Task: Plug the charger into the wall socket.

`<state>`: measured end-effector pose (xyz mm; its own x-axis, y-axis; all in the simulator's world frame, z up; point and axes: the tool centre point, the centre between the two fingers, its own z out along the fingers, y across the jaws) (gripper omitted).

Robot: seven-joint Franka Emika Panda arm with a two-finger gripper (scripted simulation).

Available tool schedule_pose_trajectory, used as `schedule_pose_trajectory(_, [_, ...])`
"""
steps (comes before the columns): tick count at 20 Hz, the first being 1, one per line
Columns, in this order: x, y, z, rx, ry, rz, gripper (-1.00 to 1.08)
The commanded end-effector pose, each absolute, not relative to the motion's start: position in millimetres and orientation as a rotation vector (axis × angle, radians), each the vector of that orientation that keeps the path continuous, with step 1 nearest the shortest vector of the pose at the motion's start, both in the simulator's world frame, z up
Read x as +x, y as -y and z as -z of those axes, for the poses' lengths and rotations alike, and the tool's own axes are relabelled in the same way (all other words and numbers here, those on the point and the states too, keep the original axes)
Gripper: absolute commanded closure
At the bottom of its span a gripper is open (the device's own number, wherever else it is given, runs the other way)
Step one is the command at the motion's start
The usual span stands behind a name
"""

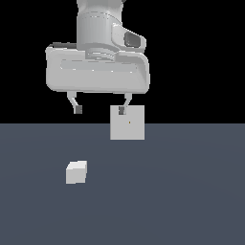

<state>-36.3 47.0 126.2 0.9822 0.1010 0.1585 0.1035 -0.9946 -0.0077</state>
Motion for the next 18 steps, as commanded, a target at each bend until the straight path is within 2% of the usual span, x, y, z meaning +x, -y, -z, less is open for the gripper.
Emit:
schedule_pose_trajectory(1, [-45, -53, -116, -3.104, 0.189, 0.281, -0.92])
schedule_pose_trajectory(18, [-78, -81, -65, -3.062, 0.325, 0.436, -0.92])
